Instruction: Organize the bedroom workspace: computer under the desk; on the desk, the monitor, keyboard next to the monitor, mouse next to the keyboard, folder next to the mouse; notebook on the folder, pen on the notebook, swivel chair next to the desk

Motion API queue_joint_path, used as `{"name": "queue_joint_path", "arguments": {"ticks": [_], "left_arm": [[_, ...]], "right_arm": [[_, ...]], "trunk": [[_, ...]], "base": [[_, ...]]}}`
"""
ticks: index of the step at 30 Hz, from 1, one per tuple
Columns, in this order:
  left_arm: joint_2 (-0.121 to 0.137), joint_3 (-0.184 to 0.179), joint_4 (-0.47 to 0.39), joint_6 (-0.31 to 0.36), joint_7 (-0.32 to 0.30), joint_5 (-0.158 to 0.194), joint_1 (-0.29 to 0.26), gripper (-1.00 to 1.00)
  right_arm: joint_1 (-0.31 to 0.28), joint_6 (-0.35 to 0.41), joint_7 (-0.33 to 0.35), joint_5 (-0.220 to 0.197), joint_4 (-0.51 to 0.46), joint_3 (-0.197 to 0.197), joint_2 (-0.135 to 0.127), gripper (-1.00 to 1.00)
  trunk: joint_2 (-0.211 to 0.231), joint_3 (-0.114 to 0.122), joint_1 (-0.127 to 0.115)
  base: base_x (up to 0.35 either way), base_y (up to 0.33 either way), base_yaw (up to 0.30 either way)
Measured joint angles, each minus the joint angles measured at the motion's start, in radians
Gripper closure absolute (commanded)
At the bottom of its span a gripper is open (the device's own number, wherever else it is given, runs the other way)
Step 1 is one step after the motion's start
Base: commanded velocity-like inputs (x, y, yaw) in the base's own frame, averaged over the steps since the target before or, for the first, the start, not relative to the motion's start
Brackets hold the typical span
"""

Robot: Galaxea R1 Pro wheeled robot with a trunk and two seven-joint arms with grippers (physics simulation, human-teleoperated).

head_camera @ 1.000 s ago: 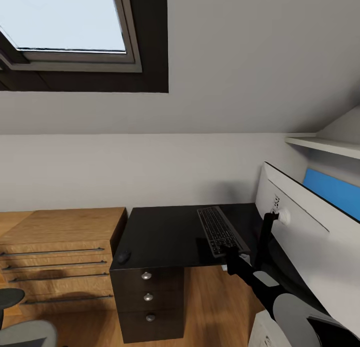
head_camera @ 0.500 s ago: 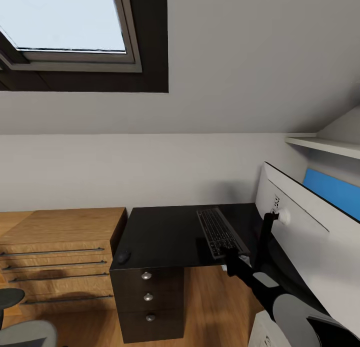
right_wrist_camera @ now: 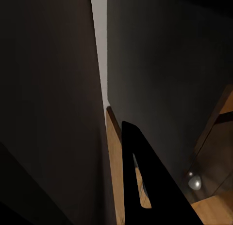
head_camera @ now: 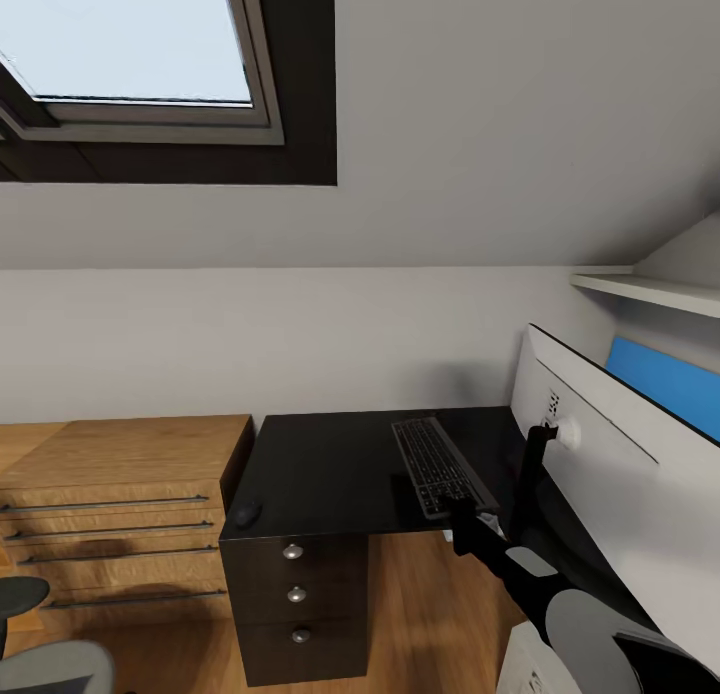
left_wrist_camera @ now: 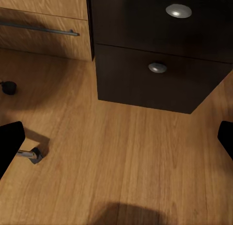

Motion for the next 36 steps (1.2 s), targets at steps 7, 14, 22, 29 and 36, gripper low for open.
{"name": "queue_joint_path", "arguments": {"ticks": [7, 14, 22, 29, 36], "left_arm": [[0.001, 0.0, 0.0, 0.0, 0.0, 0.0, 0.0, -1.0], [0.001, 0.0, 0.0, 0.0, 0.0, 0.0, 0.0, -1.0], [0.001, -0.001, 0.0, 0.0, 0.0, 0.0, 0.0, -1.0], [0.001, -0.001, 0.0, 0.0, 0.001, 0.0, 0.0, -1.0], [0.0, -0.001, -0.004, -0.001, 0.002, 0.002, 0.0, -1.0]], "right_arm": [[0.0, 0.001, 0.001, 0.0, 0.001, -0.002, -0.001, 1.0], [0.0, 0.003, -0.001, 0.002, 0.013, -0.002, -0.002, 1.0], [0.0, 0.004, 0.001, 0.002, 0.017, -0.002, -0.004, 1.0], [0.0, 0.002, 0.002, 0.001, 0.017, -0.002, -0.004, 1.0], [0.0, -0.005, 0.003, 0.002, 0.017, -0.002, -0.003, 1.0]], "trunk": [[0.0, 0.0, 0.0], [0.0, 0.0, 0.0], [0.0, 0.0, 0.0], [0.0, 0.0, 0.0], [-0.014, -0.006, 0.008]], "base": [[0.0, 0.0, 0.0], [0.0, 0.0, 0.0], [-0.077, 0.0, 0.0], [-0.08, 0.0, 0.0], [-0.004, 0.0, 0.0]]}}
